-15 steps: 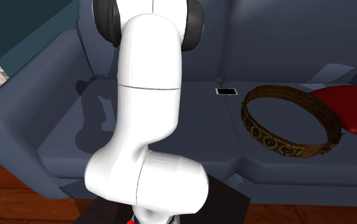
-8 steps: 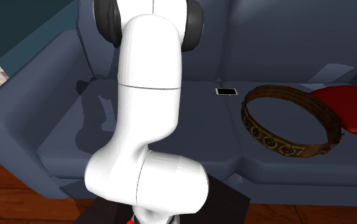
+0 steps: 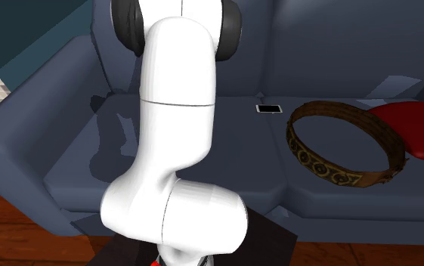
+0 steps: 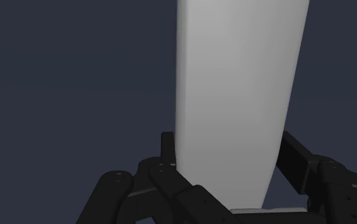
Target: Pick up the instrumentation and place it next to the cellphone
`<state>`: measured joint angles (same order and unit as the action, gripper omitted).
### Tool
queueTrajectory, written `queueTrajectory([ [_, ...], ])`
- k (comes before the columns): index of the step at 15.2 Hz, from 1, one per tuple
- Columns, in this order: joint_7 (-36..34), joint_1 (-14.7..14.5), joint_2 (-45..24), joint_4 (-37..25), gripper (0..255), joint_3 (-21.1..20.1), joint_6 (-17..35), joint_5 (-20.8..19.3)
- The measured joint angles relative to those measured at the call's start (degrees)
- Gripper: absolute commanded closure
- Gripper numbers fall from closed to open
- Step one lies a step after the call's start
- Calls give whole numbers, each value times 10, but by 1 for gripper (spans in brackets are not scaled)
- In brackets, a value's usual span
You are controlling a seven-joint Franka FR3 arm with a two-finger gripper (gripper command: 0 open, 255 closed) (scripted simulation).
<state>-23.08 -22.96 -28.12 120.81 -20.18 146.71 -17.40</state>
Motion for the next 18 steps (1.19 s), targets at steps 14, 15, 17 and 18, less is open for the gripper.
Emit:
queueTrajectory([
  [14, 29, 22, 68, 1, 255, -30, -63, 42],
  [15, 31, 24, 74, 2, 255, -32, -67, 46],
  [17, 38, 28, 86, 0, 255, -36, -80, 54],
  [18, 40, 29, 92, -1, 255, -38, -87, 59],
])
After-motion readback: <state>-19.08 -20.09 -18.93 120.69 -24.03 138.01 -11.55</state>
